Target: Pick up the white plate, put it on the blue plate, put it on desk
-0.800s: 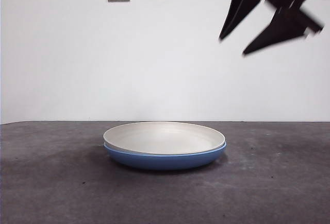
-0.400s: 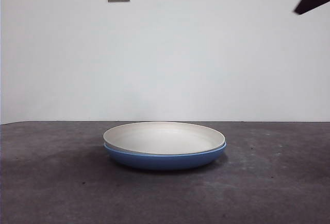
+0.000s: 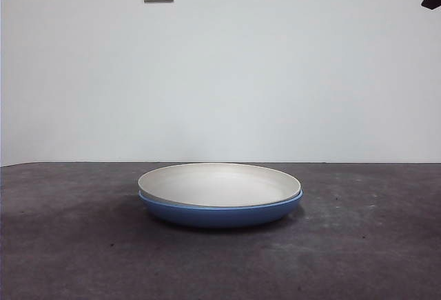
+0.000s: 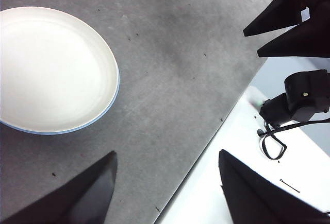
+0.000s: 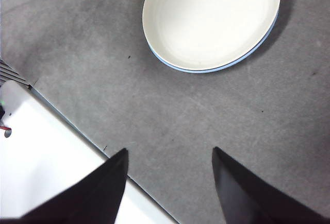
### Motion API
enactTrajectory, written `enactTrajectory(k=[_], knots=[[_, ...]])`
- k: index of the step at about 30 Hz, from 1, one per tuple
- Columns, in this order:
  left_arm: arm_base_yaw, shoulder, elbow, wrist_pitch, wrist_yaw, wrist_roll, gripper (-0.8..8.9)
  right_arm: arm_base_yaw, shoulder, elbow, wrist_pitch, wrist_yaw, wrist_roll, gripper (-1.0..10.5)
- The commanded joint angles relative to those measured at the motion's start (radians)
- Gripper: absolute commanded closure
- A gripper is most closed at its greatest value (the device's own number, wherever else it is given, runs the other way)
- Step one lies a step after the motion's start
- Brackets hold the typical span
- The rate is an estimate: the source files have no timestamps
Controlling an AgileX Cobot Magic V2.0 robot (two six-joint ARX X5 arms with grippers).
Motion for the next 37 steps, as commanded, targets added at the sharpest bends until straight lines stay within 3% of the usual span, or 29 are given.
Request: enactTrajectory(k=[1,5,8,9,37], knots=[[-0.005,0.006,0.009,0.007,0.003,0.019,5.02,0.006,0.006,0.018,0.008,-0.002,-0.016,6.9],[-0.005,0.006,0.009,0.007,0.003,0.019,5.63,0.006,0.006,0.018,0.008,-0.002,-0.02,6.9],[-0.005,0.006,0.009,0.007,0.003,0.019,7.92,0.006,0.006,0.018,0.008,-0.003,-0.032,8.9],[-0.005,0.006,0.009,0.007,0.003,0.018,8.02,0.006,0.006,0.018,0.008,-0.003,-0.045,9.5],[-0.005,-0.002,0.009,0.008,0.003,0.019,7.99,0.006,0.006,0.018,0.014,0.005,-0.049,9.4]])
